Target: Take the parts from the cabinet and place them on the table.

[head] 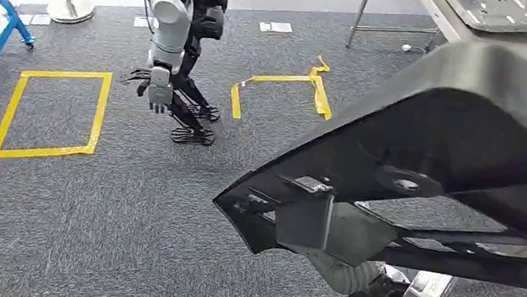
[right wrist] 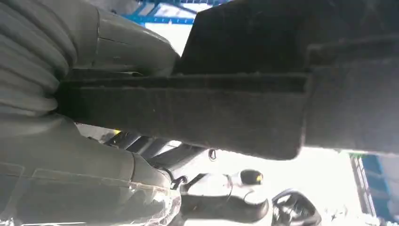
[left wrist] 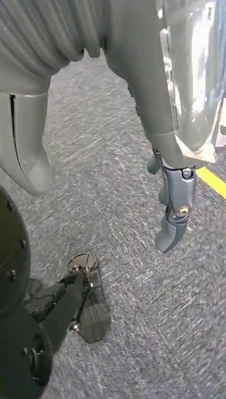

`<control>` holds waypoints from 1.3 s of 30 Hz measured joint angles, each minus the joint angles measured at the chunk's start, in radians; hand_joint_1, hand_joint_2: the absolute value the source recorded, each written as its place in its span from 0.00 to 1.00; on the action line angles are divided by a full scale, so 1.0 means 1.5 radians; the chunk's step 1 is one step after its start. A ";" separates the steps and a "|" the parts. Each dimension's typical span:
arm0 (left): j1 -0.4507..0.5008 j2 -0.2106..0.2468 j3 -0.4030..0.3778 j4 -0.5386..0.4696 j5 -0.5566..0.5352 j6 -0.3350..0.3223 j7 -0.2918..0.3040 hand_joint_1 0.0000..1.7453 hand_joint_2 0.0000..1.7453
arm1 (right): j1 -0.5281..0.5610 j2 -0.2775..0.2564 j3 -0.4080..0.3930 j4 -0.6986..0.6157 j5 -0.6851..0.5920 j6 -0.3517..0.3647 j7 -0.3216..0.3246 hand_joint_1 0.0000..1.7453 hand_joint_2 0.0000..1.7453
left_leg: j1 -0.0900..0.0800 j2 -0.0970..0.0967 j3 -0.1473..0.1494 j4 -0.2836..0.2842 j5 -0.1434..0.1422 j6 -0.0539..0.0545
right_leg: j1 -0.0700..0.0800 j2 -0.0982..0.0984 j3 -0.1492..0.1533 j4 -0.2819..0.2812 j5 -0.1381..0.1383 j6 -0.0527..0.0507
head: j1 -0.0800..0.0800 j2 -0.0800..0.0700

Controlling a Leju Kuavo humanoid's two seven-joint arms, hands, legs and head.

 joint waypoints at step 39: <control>-0.002 -0.010 -0.024 0.005 -0.016 0.006 -0.023 0.00 1.00 | 0.039 -0.001 -0.013 -0.025 0.010 -0.011 -0.001 1.00 1.00 | -0.010 0.052 0.005 0.012 -0.017 -0.014 | 0.008 -0.045 0.115 -0.187 0.063 0.013 | -0.002 0.000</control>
